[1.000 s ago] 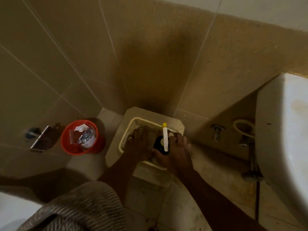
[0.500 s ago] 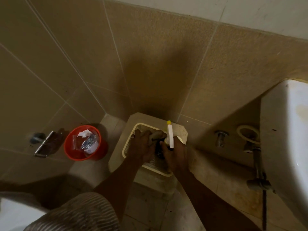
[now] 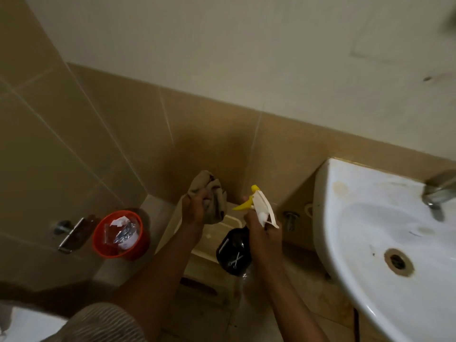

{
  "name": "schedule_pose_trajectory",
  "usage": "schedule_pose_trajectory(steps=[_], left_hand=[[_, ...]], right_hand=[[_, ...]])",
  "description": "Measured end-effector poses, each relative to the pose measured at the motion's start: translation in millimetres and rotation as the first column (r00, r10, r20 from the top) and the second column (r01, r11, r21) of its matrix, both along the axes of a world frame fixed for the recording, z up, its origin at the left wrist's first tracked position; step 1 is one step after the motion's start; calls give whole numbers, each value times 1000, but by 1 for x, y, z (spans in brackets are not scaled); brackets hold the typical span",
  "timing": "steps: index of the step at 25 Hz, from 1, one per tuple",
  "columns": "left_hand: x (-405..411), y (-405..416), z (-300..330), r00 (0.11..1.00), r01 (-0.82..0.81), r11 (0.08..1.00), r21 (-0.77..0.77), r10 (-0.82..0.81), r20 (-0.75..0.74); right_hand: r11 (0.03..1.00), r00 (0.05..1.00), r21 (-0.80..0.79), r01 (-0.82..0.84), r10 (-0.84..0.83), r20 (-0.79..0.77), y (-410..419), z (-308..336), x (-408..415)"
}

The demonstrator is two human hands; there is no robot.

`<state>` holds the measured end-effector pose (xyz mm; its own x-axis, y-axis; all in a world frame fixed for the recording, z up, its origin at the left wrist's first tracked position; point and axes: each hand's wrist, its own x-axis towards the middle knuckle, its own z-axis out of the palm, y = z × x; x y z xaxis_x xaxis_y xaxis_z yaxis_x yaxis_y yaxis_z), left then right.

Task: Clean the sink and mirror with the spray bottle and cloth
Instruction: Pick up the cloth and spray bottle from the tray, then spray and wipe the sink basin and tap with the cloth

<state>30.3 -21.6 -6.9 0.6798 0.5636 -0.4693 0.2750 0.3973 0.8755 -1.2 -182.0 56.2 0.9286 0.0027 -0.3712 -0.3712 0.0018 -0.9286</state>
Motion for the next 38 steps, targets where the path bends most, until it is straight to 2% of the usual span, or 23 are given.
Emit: schedule_pose_trajectory(steps=[3,5,7,9,12,14,16,18,20,23,27,30,34,38], left_hand=[[3,-46,52,984,103,994,-40,-96,149],[11,-88,83,957,214,977,8,-211,197],[19,-136,111,950,257,958,128,-275,148],[25,-178,134,957,212,932,293,-259,132],[29,-228,148,968,151,844,514,-231,94],[30,-243,144,979,136,787,601,-199,40],[34,-250,131,968,161,699,697,-249,26],[43,-251,113,951,229,580,782,-303,-55],[55,-249,100,941,288,516,807,-310,-138],[67,-260,91,904,350,440,827,-391,-174],[96,-284,91,830,387,245,889,-512,-220],[123,-299,88,769,364,110,925,-596,-232],[154,-333,74,679,290,-152,945,-663,-315],[170,-372,51,654,178,-352,919,-656,-378]], right_hand=[[999,997,33,-27,25,67,-75,74,-44],[999,990,-11,-31,32,138,-134,115,-67],[992,988,-123,7,12,155,-191,142,-81],[970,991,-243,3,29,130,-236,152,-83],[935,992,-356,-6,50,114,-286,146,-69],[915,988,-402,-22,81,130,-305,135,-58],[905,984,-426,-9,84,159,-319,126,-50],[896,978,-444,25,69,194,-335,115,-44],[900,982,-431,62,21,185,-351,108,-38],[907,980,-395,146,-77,185,-372,102,-31],[885,975,-421,198,-134,177,-383,94,-22],[880,978,-436,189,-127,168,-383,89,-16],[908,977,-383,170,-104,188,-374,84,-6],[932,982,-337,134,-78,174,-358,83,8]])
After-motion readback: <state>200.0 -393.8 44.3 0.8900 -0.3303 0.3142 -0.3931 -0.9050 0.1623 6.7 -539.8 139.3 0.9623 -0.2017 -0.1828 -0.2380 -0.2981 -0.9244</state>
